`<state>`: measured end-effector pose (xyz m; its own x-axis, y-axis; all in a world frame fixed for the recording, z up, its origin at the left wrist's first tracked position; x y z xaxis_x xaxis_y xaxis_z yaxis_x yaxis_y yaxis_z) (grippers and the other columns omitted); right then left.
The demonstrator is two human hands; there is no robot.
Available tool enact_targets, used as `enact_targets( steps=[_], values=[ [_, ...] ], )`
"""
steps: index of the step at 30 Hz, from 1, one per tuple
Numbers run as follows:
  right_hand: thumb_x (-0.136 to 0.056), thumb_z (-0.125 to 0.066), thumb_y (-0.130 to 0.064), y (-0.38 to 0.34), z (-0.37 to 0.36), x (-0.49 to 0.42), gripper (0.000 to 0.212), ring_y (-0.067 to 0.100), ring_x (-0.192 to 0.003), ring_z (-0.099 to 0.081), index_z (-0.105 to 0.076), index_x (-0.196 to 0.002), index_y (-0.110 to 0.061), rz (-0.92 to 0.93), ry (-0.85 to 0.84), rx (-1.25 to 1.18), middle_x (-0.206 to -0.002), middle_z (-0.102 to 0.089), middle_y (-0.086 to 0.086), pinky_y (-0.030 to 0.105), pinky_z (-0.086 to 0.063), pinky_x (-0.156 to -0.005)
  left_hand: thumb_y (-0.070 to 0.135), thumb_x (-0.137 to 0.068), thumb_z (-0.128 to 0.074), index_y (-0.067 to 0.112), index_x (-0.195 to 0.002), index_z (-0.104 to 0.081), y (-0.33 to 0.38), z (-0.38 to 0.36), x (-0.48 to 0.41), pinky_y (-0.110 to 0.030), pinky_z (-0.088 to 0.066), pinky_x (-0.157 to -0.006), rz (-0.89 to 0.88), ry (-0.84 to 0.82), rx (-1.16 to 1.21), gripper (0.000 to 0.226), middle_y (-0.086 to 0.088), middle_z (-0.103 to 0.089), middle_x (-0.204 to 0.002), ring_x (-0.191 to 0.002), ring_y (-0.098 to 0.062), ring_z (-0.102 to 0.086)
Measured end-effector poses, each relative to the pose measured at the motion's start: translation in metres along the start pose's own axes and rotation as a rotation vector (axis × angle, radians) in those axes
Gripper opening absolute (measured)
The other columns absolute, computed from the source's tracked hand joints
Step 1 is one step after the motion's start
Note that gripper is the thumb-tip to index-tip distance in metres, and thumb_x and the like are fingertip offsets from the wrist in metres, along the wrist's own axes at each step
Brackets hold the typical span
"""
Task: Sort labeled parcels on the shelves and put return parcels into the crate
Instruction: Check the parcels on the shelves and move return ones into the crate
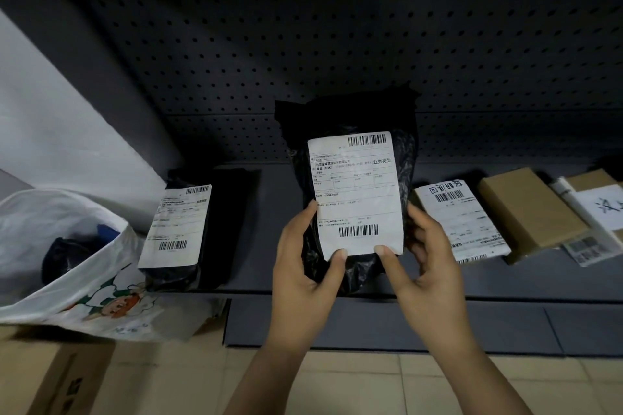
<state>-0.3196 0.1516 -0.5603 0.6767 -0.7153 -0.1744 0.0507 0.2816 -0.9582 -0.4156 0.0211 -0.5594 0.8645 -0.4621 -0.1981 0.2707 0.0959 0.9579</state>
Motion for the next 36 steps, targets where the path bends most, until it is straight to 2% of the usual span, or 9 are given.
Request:
enact_targets(
  steps=[6, 11, 15, 20, 21, 23, 25, 30, 36],
  values=[
    [-0.086, -0.071, -0.01, 0.017, -0.011, -0.003, 0.061, -0.011, -0.118, -0.047, -0.043, -0.133, -0.036, -0.153, -0.107, 0.095, -0.129, -0.053, -0.014, 0.005, -0.039, -0.094, 0.005, -0.086, -0.069, 0.028, -0.143, -0.043, -0.019, 0.005, 0.0, -0.002, -0.034, -0.095, 0.119, -0.023, -0.07, 0.066, 0.021, -0.045, -0.137, -0.129, 0.009, -0.038],
    [-0.084, -0.071, -0.008, 0.052, -0.036, -0.008, 0.058, 0.007, -0.117, -0.056, -0.048, -0.134, -0.025, -0.319, -0.263, 0.168, -0.127, -0.058, -0.005, 0.033, -0.048, -0.1, 0.005, -0.086, -0.069, 0.028, -0.143, -0.041, -0.063, 0.011, 0.001, 0.005, -0.032, -0.085, 0.286, -0.063, -0.163, 0.067, 0.012, -0.046, -0.134, -0.113, 0.026, -0.037],
    [-0.085, -0.069, -0.007, 0.064, -0.049, -0.008, 0.057, 0.008, -0.116, -0.057, -0.046, -0.134, -0.026, -0.364, -0.302, 0.181, -0.127, -0.059, -0.005, 0.016, -0.044, -0.093, 0.007, -0.085, -0.069, 0.026, -0.144, -0.041, -0.087, 0.015, -0.002, 0.006, -0.03, -0.087, 0.314, -0.111, -0.265, 0.067, 0.011, -0.047, -0.134, -0.111, 0.016, -0.041],
    [-0.087, -0.07, -0.016, 0.062, -0.05, -0.005, 0.058, 0.002, -0.112, -0.051, -0.046, -0.14, -0.021, -0.337, -0.271, 0.27, -0.132, -0.053, -0.007, 0.015, -0.039, -0.094, 0.013, -0.086, -0.068, 0.023, -0.144, -0.041, -0.09, 0.018, -0.005, 0.006, -0.03, -0.081, 0.296, -0.133, -0.341, 0.065, 0.011, -0.046, -0.127, -0.111, 0.003, -0.043],
    [-0.088, -0.07, -0.019, 0.059, -0.047, -0.004, 0.057, 0.003, -0.111, -0.051, -0.047, -0.14, -0.021, -0.32, -0.266, 0.314, -0.132, -0.052, -0.007, 0.015, -0.039, -0.093, 0.015, -0.086, -0.068, 0.022, -0.142, -0.044, -0.087, 0.02, -0.005, 0.001, -0.033, -0.083, 0.278, -0.114, -0.395, 0.062, 0.009, -0.047, -0.123, -0.11, -0.003, -0.046],
    [-0.088, -0.07, -0.024, 0.052, -0.038, -0.003, 0.054, 0.006, -0.109, -0.056, -0.049, -0.138, -0.021, -0.254, -0.243, 0.396, -0.129, -0.052, -0.005, 0.014, -0.039, -0.089, 0.021, -0.088, -0.067, 0.014, -0.135, -0.052, -0.078, 0.023, -0.004, -0.025, -0.042, -0.088, 0.147, -0.034, -0.611, 0.05, -0.001, -0.053, -0.117, -0.108, -0.022, -0.052],
    [-0.086, -0.072, -0.023, 0.044, -0.022, -0.003, 0.052, 0.007, -0.105, -0.058, -0.053, -0.134, -0.022, -0.158, -0.212, 0.443, -0.125, -0.052, -0.005, 0.015, -0.04, -0.088, 0.03, -0.089, -0.059, 0.012, -0.124, -0.058, -0.065, 0.02, -0.002, -0.04, -0.045, -0.082, -0.022, 0.028, -0.78, 0.04, -0.008, -0.058, -0.109, -0.097, -0.029, -0.053],
    [-0.081, -0.075, -0.013, 0.026, 0.039, -0.006, 0.043, 0.02, -0.105, -0.057, -0.062, -0.122, -0.015, 0.055, -0.152, 0.686, -0.116, -0.057, 0.004, 0.026, -0.047, -0.088, 0.039, -0.087, -0.047, 0.016, -0.118, -0.06, -0.024, -0.007, -0.003, -0.04, -0.047, -0.081, -0.276, -0.068, -0.868, 0.041, -0.003, -0.06, -0.11, -0.098, -0.024, -0.052],
    [-0.078, -0.074, -0.008, 0.033, 0.115, -0.015, 0.057, 0.034, -0.116, -0.054, -0.055, -0.131, -0.015, -0.088, -0.125, 0.813, -0.131, -0.05, 0.01, 0.041, -0.052, -0.09, 0.038, -0.089, -0.046, 0.017, -0.117, -0.061, -0.001, -0.063, -0.002, -0.035, -0.045, -0.086, -0.371, -0.215, -0.889, 0.038, -0.001, -0.06, -0.108, -0.1, -0.023, -0.054]
  ],
)
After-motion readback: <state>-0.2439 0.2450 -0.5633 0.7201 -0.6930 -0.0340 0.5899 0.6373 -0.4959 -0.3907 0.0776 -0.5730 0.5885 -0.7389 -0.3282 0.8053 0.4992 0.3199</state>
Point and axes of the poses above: each hand's wrist, its own x-axis away from the middle knuckle, its own z-axis out of the back of the hand, y = z × x, the point moved 1 cm from there along -x, towards the middle knuckle
